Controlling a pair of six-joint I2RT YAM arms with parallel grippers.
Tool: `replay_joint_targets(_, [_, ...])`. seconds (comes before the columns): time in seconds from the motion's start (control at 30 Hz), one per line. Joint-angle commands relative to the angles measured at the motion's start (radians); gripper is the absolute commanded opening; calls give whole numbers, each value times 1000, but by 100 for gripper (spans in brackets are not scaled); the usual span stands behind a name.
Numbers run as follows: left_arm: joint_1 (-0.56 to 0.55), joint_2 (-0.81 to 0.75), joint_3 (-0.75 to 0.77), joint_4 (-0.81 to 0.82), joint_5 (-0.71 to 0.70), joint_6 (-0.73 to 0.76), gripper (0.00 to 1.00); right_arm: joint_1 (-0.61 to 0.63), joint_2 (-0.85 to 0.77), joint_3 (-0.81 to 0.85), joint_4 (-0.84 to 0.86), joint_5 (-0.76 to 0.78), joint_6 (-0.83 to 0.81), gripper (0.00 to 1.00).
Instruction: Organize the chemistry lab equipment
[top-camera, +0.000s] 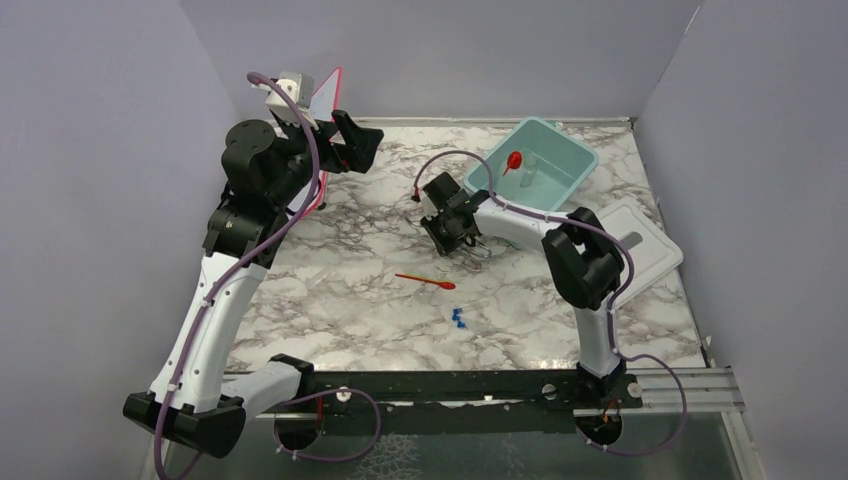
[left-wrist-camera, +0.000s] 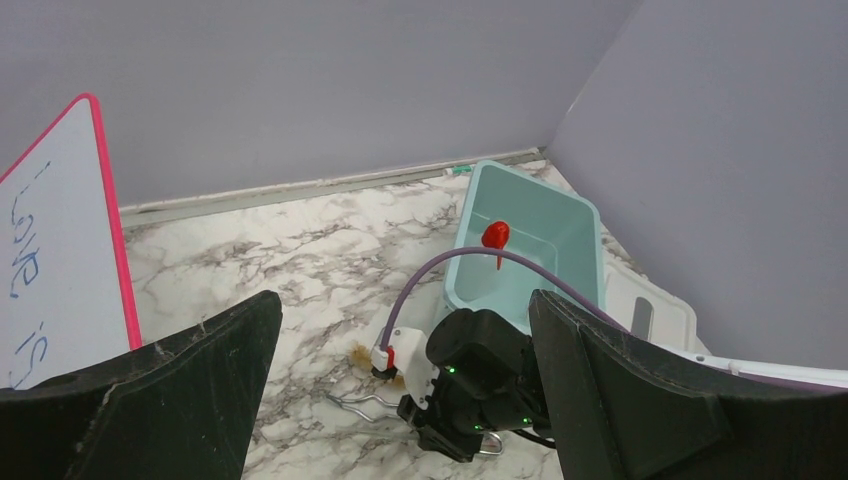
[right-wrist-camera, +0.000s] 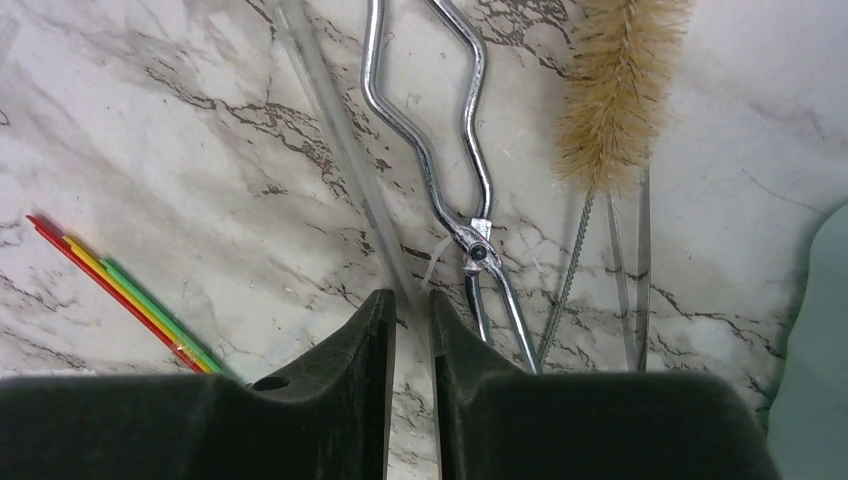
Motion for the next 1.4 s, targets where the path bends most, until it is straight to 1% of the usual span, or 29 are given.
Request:
replay_joint_targets(0.0, [-5, -4, 12, -2, -19, 6, 97, 12, 44, 30, -1, -21, -41, 19])
replay_joint_targets(0.1, [-5, -8, 12, -8, -23, 10, 97, 14, 39, 32, -1, -31, -42, 11])
replay_joint_targets(0.2, [-5, -14, 10, -9, -26, 13, 97, 16, 13, 31, 3, -77, -35, 7])
replay_joint_targets(0.43, [-5, -28, 1, -14, -35, 17, 97, 16, -100, 0, 66, -207, 60, 6])
replay_joint_targets(0.67, [-5, -44, -5, -17, -41, 16, 97, 16, -231, -2, 111, -200, 116, 5])
replay_joint_targets(0.87, [-5, -56, -8, -18, -42, 12, 97, 15, -349, 40, 110, -82, 150, 5])
replay_joint_targets(1.03, [-5, -65, -13, -17, -31, 7, 97, -3, -433, 107, 73, 27, 165, 4])
replay_joint_targets(1.13, [-5, -70, -28, -15, -24, -10, 97, -39, -458, 165, 24, 114, 181, 4])
replay_joint_targets(1.2, [-5, -70, -38, -7, 5, -18, 97, -66, -478, 194, 2, 175, 190, 4])
replay_joint_targets(1.37, [-5, -78, -53, 6, 39, -48, 97, -159, -556, 196, 5, 360, 208, 4])
